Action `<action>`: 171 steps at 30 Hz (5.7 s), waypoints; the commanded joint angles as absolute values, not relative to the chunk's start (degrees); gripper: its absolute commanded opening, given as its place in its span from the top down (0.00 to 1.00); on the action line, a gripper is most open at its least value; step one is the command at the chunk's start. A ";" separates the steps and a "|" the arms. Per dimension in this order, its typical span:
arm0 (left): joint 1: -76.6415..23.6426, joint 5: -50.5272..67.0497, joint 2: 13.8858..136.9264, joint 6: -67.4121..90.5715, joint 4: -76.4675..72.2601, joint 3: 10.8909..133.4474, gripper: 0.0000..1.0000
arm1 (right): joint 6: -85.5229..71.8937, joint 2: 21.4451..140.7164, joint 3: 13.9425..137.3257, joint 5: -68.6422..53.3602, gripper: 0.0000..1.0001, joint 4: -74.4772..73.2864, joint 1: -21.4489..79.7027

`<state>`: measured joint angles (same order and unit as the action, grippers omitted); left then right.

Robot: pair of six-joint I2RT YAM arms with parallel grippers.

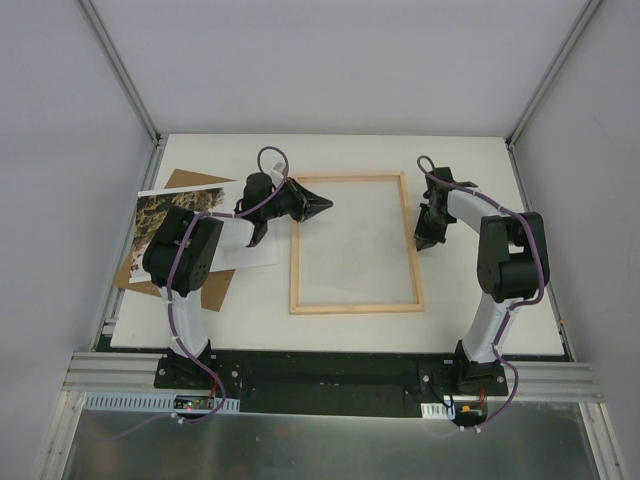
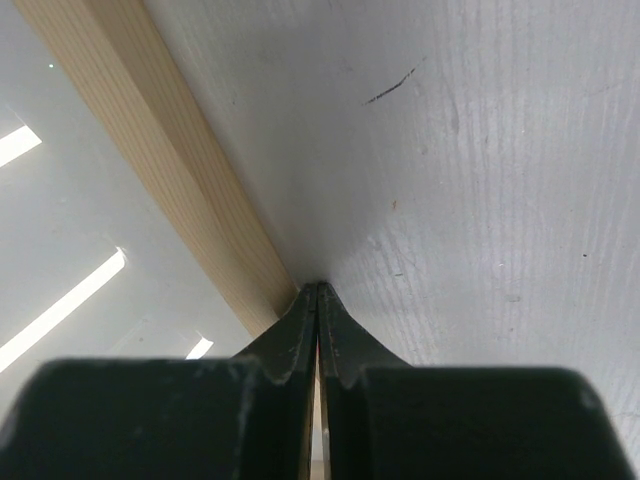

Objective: Put the photo into the frame

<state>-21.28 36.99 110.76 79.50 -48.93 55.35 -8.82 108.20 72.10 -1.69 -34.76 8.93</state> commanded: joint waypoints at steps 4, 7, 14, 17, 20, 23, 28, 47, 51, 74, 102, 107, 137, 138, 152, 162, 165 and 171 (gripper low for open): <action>-21.09 37.00 111.53 81.03 -54.40 54.76 1.00 | -9.23 109.07 73.48 -1.84 0.98 -37.09 10.28; -21.09 37.00 111.53 81.21 -54.75 54.58 1.00 | -9.14 109.07 73.39 -1.76 0.98 -37.18 10.55; -20.83 37.18 111.45 82.00 -56.25 53.96 1.00 | -9.23 108.81 72.86 -1.76 0.98 -37.27 10.55; -20.83 37.09 111.36 81.56 -55.81 53.88 1.00 | -9.23 108.63 72.69 -1.85 0.98 -37.18 10.63; -20.92 36.92 111.62 81.65 -55.99 53.79 1.00 | -9.40 108.63 72.69 -2.11 0.98 -37.09 10.81; -21.09 36.74 111.88 81.30 -56.42 53.61 1.00 | -9.32 108.63 72.68 -1.93 0.98 -37.27 11.07; -21.18 36.12 112.32 80.77 -57.92 52.65 1.00 | -9.40 108.54 72.60 -2.11 0.98 -37.35 11.42; -21.80 40.33 116.01 72.53 -53.81 56.15 1.00 | -9.05 108.02 71.89 -2.46 0.98 -37.18 11.60; -21.80 42.10 116.10 68.39 -48.88 58.79 1.00 | -8.96 108.19 72.07 -2.64 0.98 -37.27 11.69; -21.45 45.27 118.57 61.17 -36.91 65.39 1.00 | -7.82 109.69 74.62 -3.34 0.98 -38.06 11.60; -20.92 41.48 116.63 60.91 -37.35 61.79 1.00 | -7.56 109.78 75.32 -3.60 0.98 -38.58 11.69; -20.83 41.66 116.98 60.82 -37.44 62.05 1.00 | -7.56 109.95 75.41 -3.69 0.98 -38.58 11.78; -19.95 42.98 116.02 59.94 -37.44 61.26 1.00 | -7.21 110.13 75.94 -3.60 0.98 -39.11 11.78; -19.95 43.07 116.02 60.03 -37.53 61.17 1.00 | -7.21 110.13 75.94 -3.60 0.98 -39.02 11.78; -19.78 43.68 115.84 59.24 -37.09 60.47 0.88 | -7.03 109.86 76.20 -3.51 0.98 -39.46 11.69; -19.60 43.42 115.22 57.57 -34.37 61.08 0.76 | -7.03 109.86 76.46 -3.60 0.98 -39.38 11.69; -19.60 43.42 114.87 57.13 -33.75 61.26 0.73 | -6.94 109.86 76.46 -3.43 0.98 -39.46 11.78; -19.60 43.68 114.79 56.25 -31.73 62.05 0.69 | -6.86 109.60 76.20 -3.34 0.98 -39.46 11.78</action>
<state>-19.38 41.58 118.37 57.95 -32.88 60.97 -6.44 109.43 74.37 -0.51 -38.83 10.48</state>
